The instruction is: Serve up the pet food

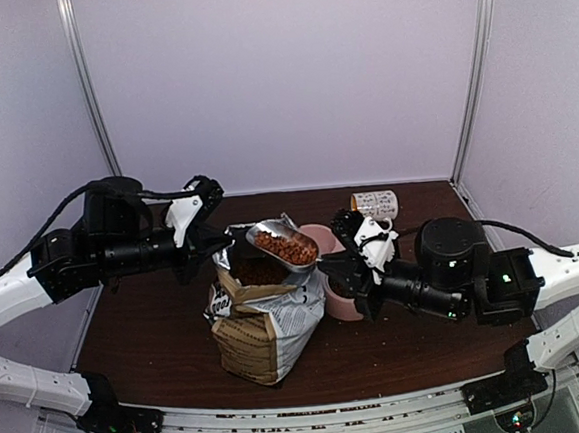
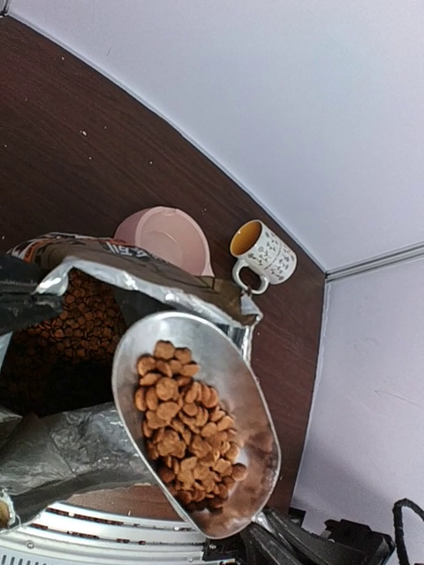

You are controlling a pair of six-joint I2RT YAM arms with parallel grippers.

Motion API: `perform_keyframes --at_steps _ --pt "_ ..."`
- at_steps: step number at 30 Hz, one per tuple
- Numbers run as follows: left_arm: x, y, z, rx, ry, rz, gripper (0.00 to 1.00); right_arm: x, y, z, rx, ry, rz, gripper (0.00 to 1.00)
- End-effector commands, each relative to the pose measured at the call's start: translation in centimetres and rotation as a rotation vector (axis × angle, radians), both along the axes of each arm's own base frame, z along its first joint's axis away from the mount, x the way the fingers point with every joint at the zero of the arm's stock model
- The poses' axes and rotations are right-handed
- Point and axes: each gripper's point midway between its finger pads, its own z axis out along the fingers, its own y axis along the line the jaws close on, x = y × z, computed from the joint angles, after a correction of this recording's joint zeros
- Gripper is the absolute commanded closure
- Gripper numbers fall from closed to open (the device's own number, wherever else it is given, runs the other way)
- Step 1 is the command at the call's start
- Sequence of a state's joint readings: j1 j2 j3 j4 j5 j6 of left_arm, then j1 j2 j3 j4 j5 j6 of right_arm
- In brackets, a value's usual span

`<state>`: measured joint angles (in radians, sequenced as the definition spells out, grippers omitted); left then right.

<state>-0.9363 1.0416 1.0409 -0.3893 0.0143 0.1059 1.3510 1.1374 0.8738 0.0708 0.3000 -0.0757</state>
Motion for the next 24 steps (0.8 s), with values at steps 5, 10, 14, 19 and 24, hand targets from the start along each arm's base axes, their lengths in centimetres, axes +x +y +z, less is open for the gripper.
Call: perform_keyframes --at_steps 5,10,14,19,24 --pt "2.2 2.0 2.8 -0.054 -0.097 0.162 1.0 0.4 -1.4 5.3 0.129 -0.043 -0.062 1.0" --pt "4.4 5.1 3.9 -0.089 -0.108 0.308 1.0 0.8 -3.0 7.1 0.139 -0.03 -0.113 1.0" --pt "5.2 6.8 4.7 -0.119 -0.111 0.375 1.0 1.4 -4.1 7.5 0.108 -0.007 -0.173 1.0" --pt "5.8 8.7 5.5 -0.144 -0.133 0.459 1.0 3.0 -4.8 6.7 0.017 0.046 -0.245 1.0" --pt "5.9 9.9 5.8 -0.157 -0.151 0.506 1.0 5.1 -5.6 4.3 -0.051 0.108 -0.301 1.0"
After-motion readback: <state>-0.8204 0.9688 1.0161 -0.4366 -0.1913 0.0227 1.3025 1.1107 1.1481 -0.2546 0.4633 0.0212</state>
